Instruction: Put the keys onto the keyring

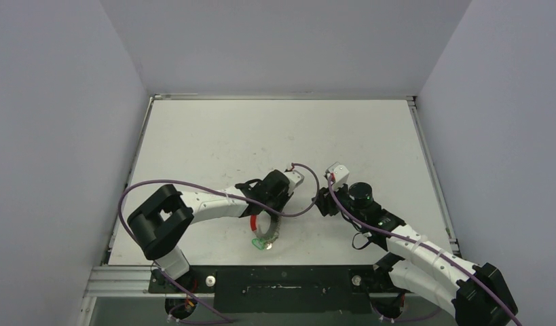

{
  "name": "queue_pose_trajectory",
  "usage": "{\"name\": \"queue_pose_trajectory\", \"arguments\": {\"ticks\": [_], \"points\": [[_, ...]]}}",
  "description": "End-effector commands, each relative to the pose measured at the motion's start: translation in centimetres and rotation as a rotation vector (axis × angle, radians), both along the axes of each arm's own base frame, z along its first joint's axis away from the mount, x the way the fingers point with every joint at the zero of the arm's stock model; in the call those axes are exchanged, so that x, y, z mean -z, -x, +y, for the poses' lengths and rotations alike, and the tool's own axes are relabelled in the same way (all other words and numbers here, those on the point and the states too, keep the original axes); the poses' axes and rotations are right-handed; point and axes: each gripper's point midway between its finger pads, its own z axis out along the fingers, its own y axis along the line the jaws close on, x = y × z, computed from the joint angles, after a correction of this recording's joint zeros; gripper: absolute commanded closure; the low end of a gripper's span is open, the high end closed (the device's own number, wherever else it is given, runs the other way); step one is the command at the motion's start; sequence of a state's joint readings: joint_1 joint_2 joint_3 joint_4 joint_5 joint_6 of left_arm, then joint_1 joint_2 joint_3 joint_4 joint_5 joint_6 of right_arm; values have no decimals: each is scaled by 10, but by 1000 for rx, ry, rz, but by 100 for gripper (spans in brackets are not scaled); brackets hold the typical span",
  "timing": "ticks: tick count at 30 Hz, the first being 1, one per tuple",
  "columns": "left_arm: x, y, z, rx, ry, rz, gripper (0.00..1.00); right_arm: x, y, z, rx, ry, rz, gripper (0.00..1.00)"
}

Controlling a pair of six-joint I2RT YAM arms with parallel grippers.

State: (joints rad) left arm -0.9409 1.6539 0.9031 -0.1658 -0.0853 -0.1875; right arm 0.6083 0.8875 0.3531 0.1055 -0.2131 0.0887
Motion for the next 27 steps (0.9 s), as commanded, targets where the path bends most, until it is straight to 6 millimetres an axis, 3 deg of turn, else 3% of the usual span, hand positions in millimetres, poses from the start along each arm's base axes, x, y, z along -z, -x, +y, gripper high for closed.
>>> {"name": "queue_pose_trajectory", "arguments": {"ticks": [1, 5, 17, 27], "points": [[-1, -4, 1, 9, -31, -27, 89, -13, -8, 1, 16, -20, -35, 59], [-4, -6, 4, 11, -42, -41, 100, -14, -8, 1, 13, -23, -37, 59], [-29, -3, 9, 11, 8, -83, 100, -23, -7, 9, -28, -47, -57, 59], [-54, 12, 8, 50, 153, -111, 100, -37, 6, 32, -223, -72, -137, 59]]}}
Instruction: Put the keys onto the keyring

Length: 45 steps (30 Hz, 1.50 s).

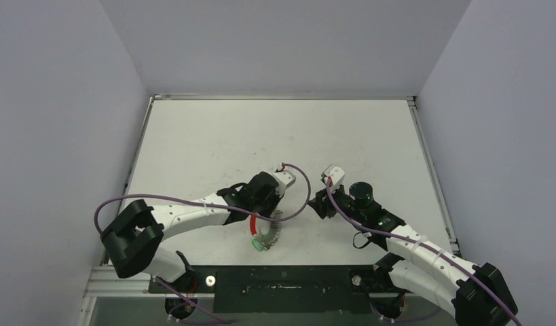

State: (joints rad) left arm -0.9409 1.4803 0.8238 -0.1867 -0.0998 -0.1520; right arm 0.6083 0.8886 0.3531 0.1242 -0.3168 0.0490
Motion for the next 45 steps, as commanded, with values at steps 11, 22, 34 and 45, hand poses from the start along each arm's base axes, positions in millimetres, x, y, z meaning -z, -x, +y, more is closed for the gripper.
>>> {"name": "queue_pose_trajectory", "arguments": {"ticks": [11, 22, 34, 45], "points": [[-28, 15, -1, 91, 183, -90, 89, -30, -2, 31, -218, -26, -127, 59], [-28, 13, -6, 149, 238, -100, 80, -16, -3, 42, -331, 26, -182, 58], [-68, 5, 36, 13, 556, -102, 76, 13, 7, 88, -789, 234, -268, 64], [-92, 13, 69, -90, 709, -215, 70, 54, 30, 118, -971, 393, -183, 75]]}}
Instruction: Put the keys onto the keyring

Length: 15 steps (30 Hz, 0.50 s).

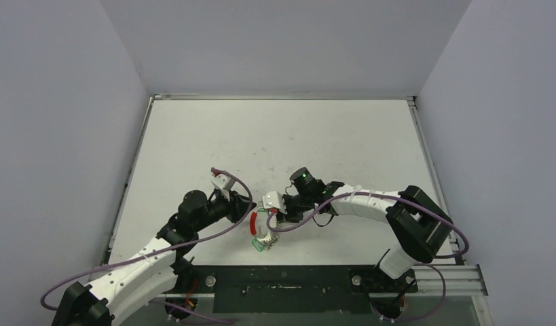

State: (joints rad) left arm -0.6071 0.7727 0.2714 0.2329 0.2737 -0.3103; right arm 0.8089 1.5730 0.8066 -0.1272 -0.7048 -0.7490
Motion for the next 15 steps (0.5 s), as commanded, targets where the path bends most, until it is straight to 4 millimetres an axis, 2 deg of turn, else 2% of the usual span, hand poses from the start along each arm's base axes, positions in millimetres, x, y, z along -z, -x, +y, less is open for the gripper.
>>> {"name": "queue_pose_trajectory", "arguments": {"ticks": [1, 5, 15], "points": [[-22, 0, 2, -21, 83, -55, 70, -5, -3, 8, -33, 19, -50, 76], [-23, 2, 5, -28, 88, -58, 70, -4, -12, 9, 20, 24, -66, 80], [-20, 0, 1, -16, 96, -43, 69, -11, -27, 9, 95, 4, -124, 78]]}}
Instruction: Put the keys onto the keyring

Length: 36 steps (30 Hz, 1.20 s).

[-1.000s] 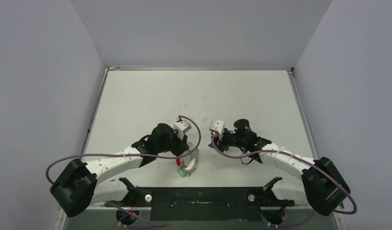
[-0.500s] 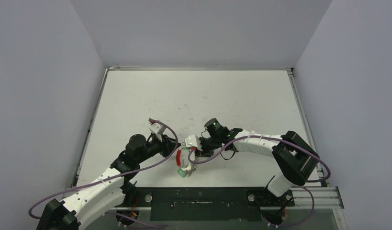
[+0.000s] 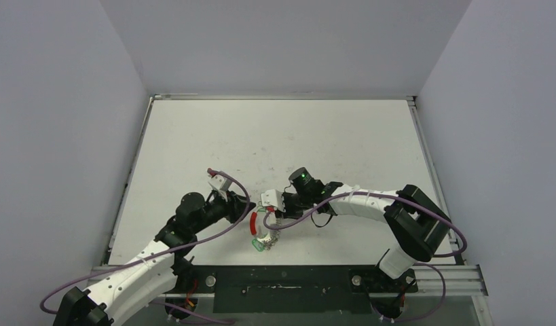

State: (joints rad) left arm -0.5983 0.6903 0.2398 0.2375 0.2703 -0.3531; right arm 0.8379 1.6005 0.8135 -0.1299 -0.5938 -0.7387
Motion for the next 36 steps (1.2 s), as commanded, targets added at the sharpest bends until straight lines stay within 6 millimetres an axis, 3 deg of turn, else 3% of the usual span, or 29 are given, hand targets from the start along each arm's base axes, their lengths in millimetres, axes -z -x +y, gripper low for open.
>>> {"name": "queue_pose_trajectory", "arguments": {"ticks": [1, 25, 29, 34, 36], "points": [[-10, -4, -4, 8, 40, -26, 69, -24, -22, 12, 52, -68, -88, 78], [-9, -2, -4, 17, 32, -21, 68, -3, -24, 20, 67, -35, -18, 79], [-9, -2, -5, 24, 29, -27, 68, 0, -23, 20, 66, -29, -9, 84], [-11, 0, -6, 46, 17, -51, 68, 0, -25, 22, 71, -12, 8, 100], [-11, 0, -6, 51, 9, -63, 68, -2, -25, 22, 73, -11, 9, 100]]}}
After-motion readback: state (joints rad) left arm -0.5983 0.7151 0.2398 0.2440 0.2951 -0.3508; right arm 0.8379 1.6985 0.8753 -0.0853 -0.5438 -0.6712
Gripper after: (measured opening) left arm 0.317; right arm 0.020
